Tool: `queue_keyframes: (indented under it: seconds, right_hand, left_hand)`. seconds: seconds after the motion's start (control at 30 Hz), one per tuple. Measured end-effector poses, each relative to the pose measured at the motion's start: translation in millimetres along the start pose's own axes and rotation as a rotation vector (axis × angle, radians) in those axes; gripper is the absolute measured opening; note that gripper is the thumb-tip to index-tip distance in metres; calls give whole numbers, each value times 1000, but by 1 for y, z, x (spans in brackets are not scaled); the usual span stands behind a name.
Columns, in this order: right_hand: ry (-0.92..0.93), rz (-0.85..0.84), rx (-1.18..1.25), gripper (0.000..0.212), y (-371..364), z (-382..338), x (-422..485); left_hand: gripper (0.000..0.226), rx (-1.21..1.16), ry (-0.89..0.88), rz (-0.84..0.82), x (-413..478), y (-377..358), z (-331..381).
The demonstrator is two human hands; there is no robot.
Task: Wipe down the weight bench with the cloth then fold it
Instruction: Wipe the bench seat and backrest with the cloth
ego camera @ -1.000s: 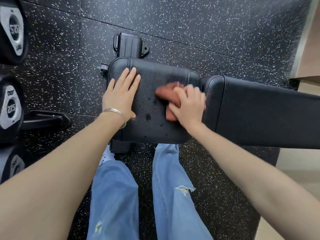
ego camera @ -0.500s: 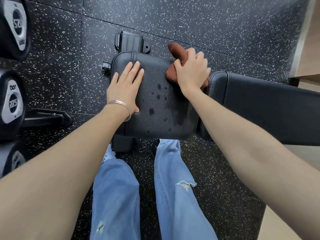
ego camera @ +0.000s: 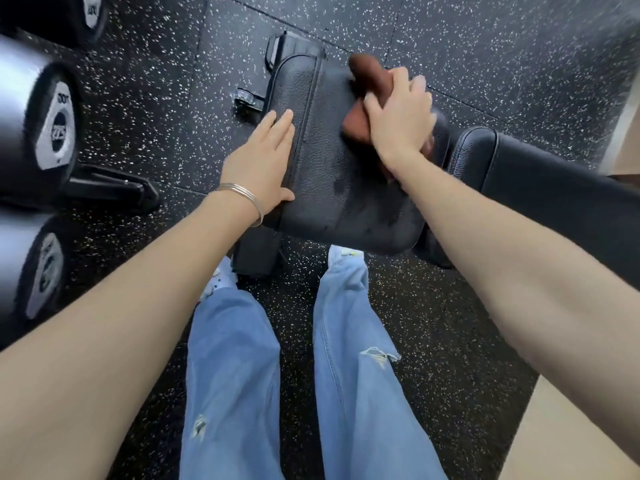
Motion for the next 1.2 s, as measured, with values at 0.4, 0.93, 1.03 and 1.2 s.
queue_keyframes:
  seconds: [0.4, 0.93, 1.03, 1.2]
  right_hand:
    - [573, -90, -224, 45, -18, 8, -81]
    - [300, -25, -92, 48, -17, -59, -50]
    - [435, -64, -122, 46, -28, -46, -93]
    - [247, 58, -3, 44, -18, -71, -44]
  left_hand:
    - [104, -186, 128, 25, -19, -8, -26]
    - [95, -190, 108, 66, -21, -14, -30]
    - [95, -147, 134, 37, -19, -15, -29]
    - [98, 5, 148, -14, -15, -12, -25]
Point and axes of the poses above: each hand's wrist, its own x-axis towards the middle knuckle, its own y-axis out of the back of the hand, z = x × y, the point moved 10 cm from there along x, towards the middle knuckle, and after that the axes turned 13 degrees about -y, right-handed, at the moved point
